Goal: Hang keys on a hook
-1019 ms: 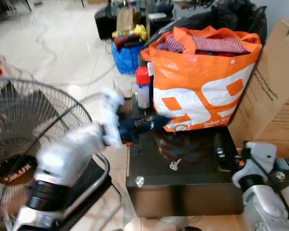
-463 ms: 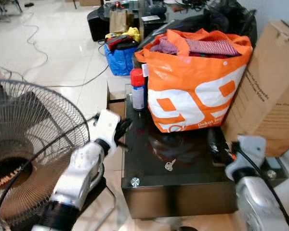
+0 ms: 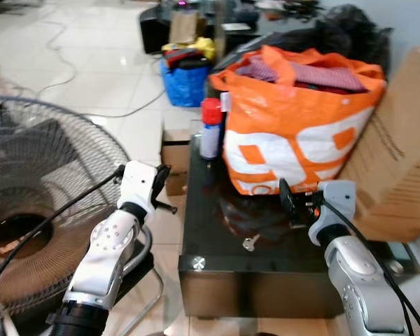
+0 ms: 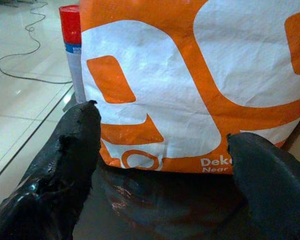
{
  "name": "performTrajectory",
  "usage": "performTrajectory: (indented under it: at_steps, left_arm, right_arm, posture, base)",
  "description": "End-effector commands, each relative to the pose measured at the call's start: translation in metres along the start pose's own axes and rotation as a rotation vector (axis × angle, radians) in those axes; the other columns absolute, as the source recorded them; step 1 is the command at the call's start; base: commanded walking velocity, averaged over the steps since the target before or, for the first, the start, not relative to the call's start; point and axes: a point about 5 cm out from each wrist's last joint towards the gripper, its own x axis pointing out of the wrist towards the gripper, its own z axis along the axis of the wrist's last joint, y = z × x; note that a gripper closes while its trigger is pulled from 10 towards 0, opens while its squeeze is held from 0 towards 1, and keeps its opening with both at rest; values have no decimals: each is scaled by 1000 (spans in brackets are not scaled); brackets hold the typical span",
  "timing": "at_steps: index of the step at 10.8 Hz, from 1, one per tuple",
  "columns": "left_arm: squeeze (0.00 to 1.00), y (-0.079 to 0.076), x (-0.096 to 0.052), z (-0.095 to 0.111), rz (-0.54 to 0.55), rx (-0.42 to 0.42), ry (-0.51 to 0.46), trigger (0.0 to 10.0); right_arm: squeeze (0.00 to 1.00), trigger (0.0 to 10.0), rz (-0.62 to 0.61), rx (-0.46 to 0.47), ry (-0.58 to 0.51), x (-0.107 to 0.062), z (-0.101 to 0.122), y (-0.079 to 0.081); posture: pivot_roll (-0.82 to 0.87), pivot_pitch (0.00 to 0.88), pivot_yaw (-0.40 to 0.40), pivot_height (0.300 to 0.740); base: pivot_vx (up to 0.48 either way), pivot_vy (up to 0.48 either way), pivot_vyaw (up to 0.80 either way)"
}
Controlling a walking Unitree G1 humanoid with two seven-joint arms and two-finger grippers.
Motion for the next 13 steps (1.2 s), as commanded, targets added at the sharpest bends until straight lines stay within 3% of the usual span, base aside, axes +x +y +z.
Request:
performTrajectory:
  at_steps: [1,7,13]
  left_arm:
    - [0,-1,0,-2,7,5,1,10000]
    - [0,-8,2,-5,13,4,12,10000]
    - [0,-5,3,-5,-26,42,24,10000]
  right_arm:
    - [0,10000,-20,9,-5,2,5,-7]
    - [0,10000,-5,31,25,3,0,-8]
    - [0,10000,-37,27,34,-3,-5,-11]
  posture:
    - [-71,0,-3,740]
    - [-79,0,-22,740]
    - [-95,0,46,740]
  base:
    - [0,0,0]
    - [0,0,0]
    - [-247,0,0]
